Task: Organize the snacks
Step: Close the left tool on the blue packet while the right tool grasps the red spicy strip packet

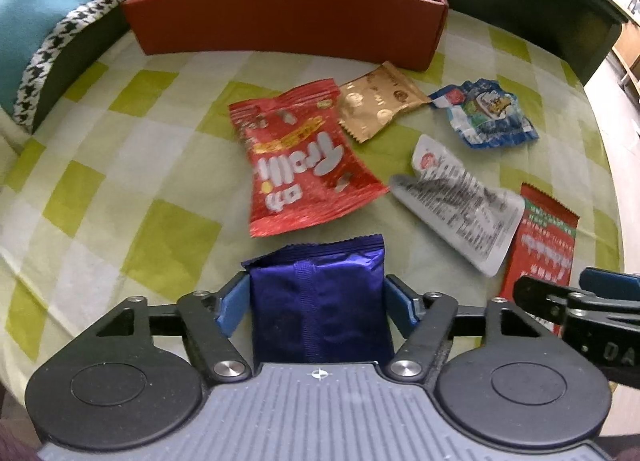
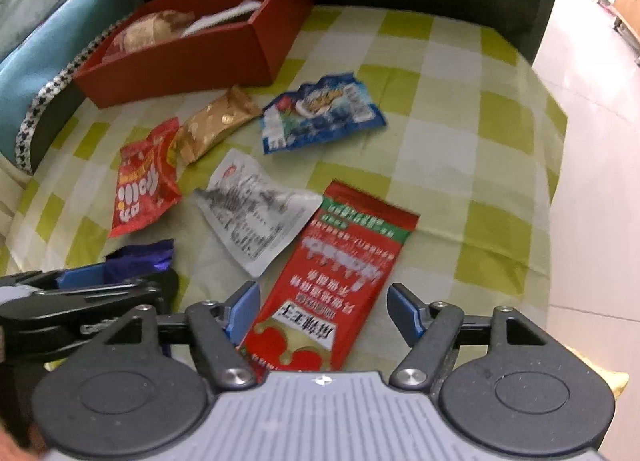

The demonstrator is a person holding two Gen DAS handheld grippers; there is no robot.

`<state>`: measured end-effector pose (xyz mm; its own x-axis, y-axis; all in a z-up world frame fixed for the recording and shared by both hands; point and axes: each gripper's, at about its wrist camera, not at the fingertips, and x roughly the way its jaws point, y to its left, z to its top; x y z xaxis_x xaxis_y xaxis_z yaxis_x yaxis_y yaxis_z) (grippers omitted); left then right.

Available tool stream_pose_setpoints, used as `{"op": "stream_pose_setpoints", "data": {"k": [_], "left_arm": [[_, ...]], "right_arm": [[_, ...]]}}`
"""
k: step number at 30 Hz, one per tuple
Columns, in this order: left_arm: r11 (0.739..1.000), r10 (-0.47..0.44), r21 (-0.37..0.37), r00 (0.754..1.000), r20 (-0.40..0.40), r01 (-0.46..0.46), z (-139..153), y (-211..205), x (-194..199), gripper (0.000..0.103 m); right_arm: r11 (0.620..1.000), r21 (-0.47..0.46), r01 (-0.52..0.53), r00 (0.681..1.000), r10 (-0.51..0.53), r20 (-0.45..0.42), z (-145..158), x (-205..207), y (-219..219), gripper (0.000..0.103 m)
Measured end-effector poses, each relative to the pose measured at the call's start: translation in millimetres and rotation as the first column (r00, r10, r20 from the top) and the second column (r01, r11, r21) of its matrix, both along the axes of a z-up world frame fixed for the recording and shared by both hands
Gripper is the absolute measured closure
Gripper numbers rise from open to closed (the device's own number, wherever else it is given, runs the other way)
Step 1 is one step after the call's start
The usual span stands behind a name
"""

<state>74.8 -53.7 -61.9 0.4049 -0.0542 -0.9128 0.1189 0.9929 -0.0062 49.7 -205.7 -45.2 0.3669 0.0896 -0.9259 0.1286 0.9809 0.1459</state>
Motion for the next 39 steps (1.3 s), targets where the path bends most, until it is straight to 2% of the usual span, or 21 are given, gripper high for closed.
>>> {"op": "stream_pose_setpoints", "data": {"k": [2, 5, 8, 9, 11, 16, 20, 23, 26, 28, 31, 35, 39], "left_arm": [[1.0, 0.002, 0.0, 1.0, 0.002, -0.002, 4.1, 7.5, -0.9, 0.028], [1.0, 0.013, 0.004, 1.0, 0.009, -0.013, 6.7, 14.6, 0.3, 0.028], [1.0, 0.03, -0.005, 1.0, -0.003, -0.03, 6.4, 22.1, 2.1, 0.027], [1.0, 0.03, -0.006, 1.0, -0.008, -0.03, 5.8, 24.2, 2.6, 0.026], [0.999, 0.035, -0.002, 0.999, -0.011, -0.035, 4.2, 27.0, 3.3, 0.027], [0.999, 0.04, -0.007, 0.999, -0.013, -0.04, 2.1, 36.2, 3.0, 0.02], [0.999, 0.044, 0.019, 0.999, -0.011, -0.044, -2.2, 38.6, -0.2, 0.009], [0.998, 0.055, 0.012, 0.998, -0.021, -0.055, -3.0, 43.4, 0.4, 0.008], [0.999, 0.046, 0.013, 0.999, -0.022, -0.046, -3.0, 42.5, -1.0, 0.009], [0.999, 0.038, 0.006, 0.999, -0.025, -0.038, -1.9, 41.8, -1.7, 0.013], [1.0, 0.025, 0.006, 0.999, -0.023, -0.025, 1.1, 38.7, -3.1, 0.019], [1.0, 0.009, 0.003, 1.0, -0.016, -0.009, 4.5, 38.8, -6.4, 0.027], [1.0, 0.013, -0.006, 1.0, -0.016, -0.013, 6.5, 41.8, -7.8, 0.028]], "right_arm": [[0.999, 0.02, 0.028, 1.0, -0.028, -0.006, -3.5, 1.4, 0.4, 0.029], [0.999, -0.014, 0.03, 1.0, -0.03, 0.0, -5.3, 3.4, 9.1, 0.023], [0.998, -0.065, 0.0, 1.0, 0.0, -0.002, -10.6, 4.0, 23.8, 0.009], [0.997, -0.074, -0.005, 1.0, 0.005, -0.01, -12.9, 4.6, 27.0, 0.0], [0.995, -0.102, -0.007, 1.0, 0.005, -0.022, -16.4, 5.5, 31.3, 0.0], [0.991, -0.132, -0.018, 1.0, 0.015, -0.027, -17.3, 7.3, 33.4, 0.0], [0.985, -0.162, -0.065, 0.998, 0.062, -0.025, -18.3, 5.1, 35.2, 0.0], [0.984, -0.159, -0.083, 0.997, 0.081, -0.021, -16.9, 2.6, 33.4, 0.0], [0.98, -0.172, -0.101, 0.995, 0.1, -0.01, -13.4, -2.7, 33.9, 0.008], [0.978, -0.181, -0.099, 0.995, 0.101, 0.001, -9.3, -6.1, 33.4, 0.022], [0.981, -0.171, -0.089, 0.996, 0.092, 0.011, -5.1, -9.5, 29.9, 0.036], [0.987, -0.139, -0.078, 0.997, 0.081, 0.014, -1.6, -13.5, 25.7, 0.043], [0.992, -0.108, -0.072, 0.997, 0.074, 0.013, 0.6, -18.2, 25.1, 0.047]]}}
